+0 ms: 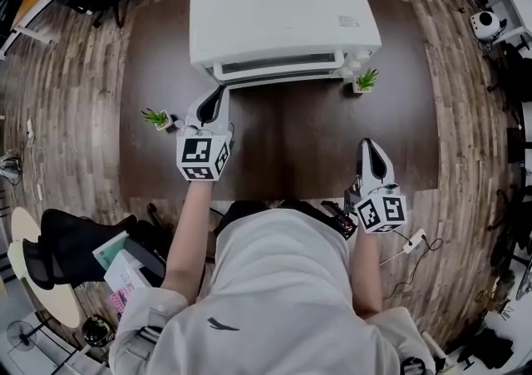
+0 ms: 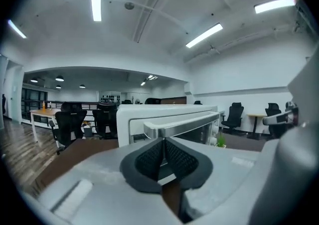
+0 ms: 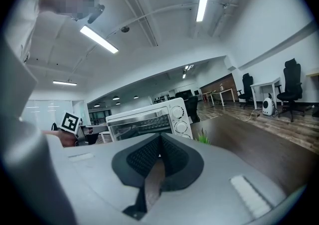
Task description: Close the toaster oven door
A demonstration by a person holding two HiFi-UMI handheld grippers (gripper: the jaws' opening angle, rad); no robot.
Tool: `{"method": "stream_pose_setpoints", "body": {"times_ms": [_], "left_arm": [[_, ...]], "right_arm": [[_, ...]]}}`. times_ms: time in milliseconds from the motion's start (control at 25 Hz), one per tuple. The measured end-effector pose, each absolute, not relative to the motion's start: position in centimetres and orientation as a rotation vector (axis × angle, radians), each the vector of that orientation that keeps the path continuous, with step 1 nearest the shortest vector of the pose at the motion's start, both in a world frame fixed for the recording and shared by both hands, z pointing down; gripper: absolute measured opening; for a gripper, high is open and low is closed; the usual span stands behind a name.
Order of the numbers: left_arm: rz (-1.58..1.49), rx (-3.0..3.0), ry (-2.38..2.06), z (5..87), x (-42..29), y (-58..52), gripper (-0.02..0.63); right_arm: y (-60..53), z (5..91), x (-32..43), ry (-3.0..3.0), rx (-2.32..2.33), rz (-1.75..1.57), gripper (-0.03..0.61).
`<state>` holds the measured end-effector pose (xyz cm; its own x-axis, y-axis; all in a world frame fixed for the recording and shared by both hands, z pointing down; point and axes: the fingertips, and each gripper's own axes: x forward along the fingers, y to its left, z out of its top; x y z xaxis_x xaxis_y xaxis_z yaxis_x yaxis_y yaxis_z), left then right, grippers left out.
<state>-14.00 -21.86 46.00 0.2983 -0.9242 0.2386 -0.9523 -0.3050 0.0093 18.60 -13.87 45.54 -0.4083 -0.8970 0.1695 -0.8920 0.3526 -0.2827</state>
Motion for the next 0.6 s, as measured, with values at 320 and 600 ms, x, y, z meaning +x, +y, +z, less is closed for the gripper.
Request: {"method": "stream_pose_setpoints", "body": {"times_ms": [320, 600], "left_arm": [[0.178, 2.391, -1.771, 46.2, -14.4, -15.3, 0.005], [0.110, 2.207, -1.864, 49.0, -17.3, -7.4, 0.005]], "right_arm": [[-13.4, 45.4, 16.8, 2.615, -1.641, -0.486, 0.002], [-13.1, 44.7, 14.8, 2.653, -1.585, -0.427, 0.002]]}}
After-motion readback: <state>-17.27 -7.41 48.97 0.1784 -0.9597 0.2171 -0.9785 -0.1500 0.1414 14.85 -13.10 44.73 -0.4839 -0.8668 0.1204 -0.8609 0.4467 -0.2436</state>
